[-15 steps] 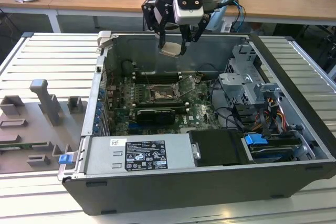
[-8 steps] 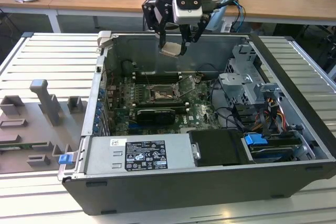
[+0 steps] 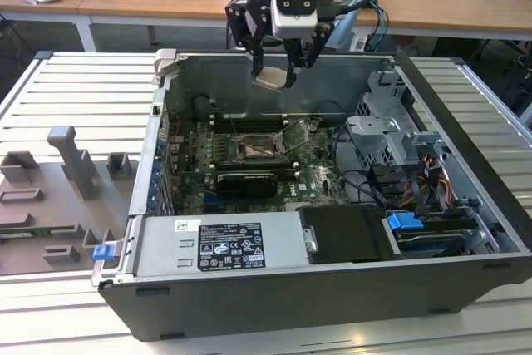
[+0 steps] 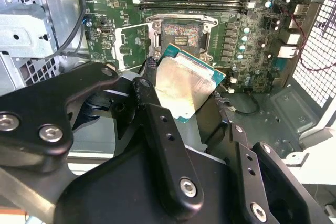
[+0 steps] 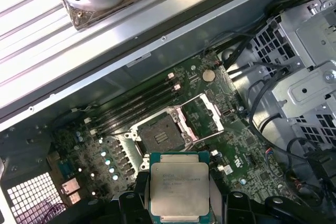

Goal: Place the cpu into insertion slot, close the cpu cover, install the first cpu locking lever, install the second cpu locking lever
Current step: 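Place the cpu into insertion slot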

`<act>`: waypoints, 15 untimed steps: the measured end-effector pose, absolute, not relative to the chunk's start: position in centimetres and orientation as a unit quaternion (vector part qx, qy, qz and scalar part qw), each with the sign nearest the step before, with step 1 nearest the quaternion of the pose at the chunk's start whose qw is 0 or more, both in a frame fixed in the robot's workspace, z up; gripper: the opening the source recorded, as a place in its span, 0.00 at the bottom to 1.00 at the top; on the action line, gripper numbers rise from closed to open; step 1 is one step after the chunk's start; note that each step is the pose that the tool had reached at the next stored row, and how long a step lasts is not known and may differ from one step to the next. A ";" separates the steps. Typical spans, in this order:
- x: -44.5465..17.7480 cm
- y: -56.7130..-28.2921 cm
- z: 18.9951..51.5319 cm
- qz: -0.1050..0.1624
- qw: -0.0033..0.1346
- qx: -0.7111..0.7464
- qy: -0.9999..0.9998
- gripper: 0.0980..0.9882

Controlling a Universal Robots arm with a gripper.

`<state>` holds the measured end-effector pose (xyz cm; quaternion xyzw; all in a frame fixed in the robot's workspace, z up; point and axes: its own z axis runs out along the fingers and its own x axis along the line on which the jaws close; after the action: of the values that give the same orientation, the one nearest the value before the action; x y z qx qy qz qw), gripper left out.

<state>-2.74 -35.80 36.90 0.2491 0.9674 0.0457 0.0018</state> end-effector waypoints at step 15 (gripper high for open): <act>-2.7 -35.8 36.8 0.046 0.003 0.287 0.957 0.50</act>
<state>-2.73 -35.80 36.80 0.2865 0.9570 0.0455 0.0035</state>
